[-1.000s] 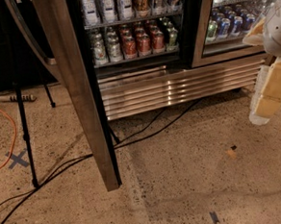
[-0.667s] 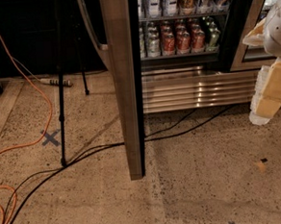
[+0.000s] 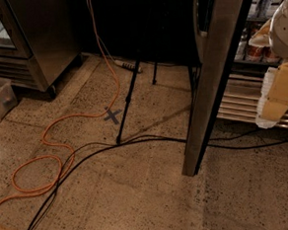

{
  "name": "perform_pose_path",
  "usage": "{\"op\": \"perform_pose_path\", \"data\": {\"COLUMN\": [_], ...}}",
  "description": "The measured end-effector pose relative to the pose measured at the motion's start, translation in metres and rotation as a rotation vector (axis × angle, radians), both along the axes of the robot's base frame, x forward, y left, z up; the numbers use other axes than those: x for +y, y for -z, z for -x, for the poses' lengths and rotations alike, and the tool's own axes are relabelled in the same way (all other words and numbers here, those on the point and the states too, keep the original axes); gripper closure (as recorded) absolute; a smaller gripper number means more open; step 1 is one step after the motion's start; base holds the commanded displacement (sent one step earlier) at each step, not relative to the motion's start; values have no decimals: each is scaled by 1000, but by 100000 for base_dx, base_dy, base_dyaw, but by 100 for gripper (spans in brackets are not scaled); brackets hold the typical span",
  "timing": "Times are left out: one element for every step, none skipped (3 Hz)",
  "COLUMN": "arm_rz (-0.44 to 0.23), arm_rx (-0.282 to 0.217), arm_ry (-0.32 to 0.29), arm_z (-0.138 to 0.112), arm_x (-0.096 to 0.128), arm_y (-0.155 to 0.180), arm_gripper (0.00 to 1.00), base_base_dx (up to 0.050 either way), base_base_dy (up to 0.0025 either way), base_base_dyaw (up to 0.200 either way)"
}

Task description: Close left fridge door

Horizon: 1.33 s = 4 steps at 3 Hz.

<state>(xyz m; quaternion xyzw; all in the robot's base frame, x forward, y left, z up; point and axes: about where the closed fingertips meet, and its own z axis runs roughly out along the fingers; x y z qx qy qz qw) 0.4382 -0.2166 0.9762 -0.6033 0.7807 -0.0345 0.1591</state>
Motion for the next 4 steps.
{"op": "perform_pose_path", "data": {"arm_rz": [0,0,0,0], "arm_rx": [0,0,0,0], "arm_ry": [0,0,0,0], "arm_z": [0,0,0,0], "arm_x": [0,0,0,0], "arm_y": [0,0,0,0], "arm_gripper": [0,19,42,65], "base_base_dx": [0,0,0,0], "base_base_dy": [0,0,0,0], "base_base_dyaw": [0,0,0,0]}}
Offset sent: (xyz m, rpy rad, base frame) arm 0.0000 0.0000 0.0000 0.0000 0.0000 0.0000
